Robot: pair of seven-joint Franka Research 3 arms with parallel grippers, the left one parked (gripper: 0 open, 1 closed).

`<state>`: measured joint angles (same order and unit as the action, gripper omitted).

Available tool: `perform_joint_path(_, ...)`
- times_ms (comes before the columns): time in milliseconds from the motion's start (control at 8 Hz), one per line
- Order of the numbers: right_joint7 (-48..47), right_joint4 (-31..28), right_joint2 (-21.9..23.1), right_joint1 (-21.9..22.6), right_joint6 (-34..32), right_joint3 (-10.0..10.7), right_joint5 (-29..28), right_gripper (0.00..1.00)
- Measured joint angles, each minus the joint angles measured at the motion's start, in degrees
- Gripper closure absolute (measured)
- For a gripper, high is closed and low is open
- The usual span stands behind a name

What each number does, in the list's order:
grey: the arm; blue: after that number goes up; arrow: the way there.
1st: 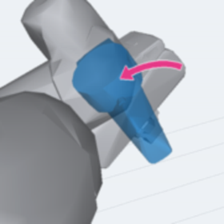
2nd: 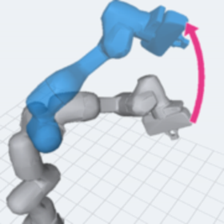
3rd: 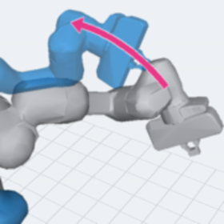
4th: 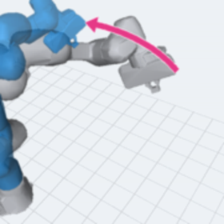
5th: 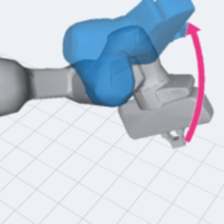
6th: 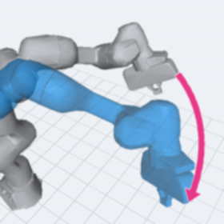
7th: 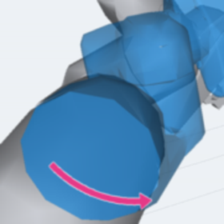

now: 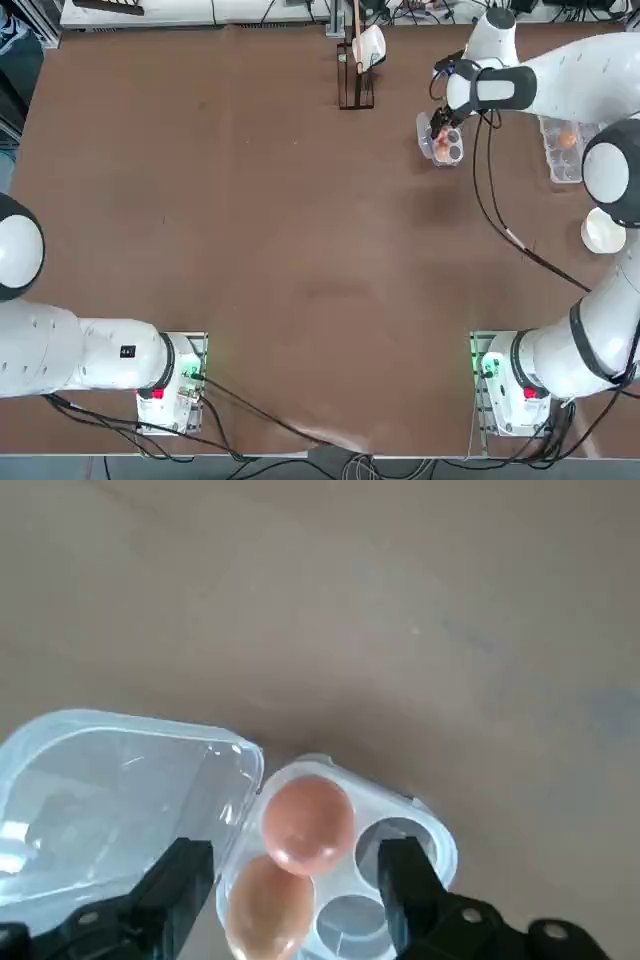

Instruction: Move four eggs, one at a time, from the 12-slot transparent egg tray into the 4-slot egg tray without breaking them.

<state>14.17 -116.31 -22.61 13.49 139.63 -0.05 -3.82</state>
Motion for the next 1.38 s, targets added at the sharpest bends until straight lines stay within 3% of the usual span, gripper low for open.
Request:
perform_joint_path(625, 21.8, 0.66, 7.32, -9.34, -7.97, 0.92, -0.05, 0.0)
perform_joint_path(1375, 73.42, 0.47, 7.18, -28.76, -9.06, 1.4, -0.11, 0.0)
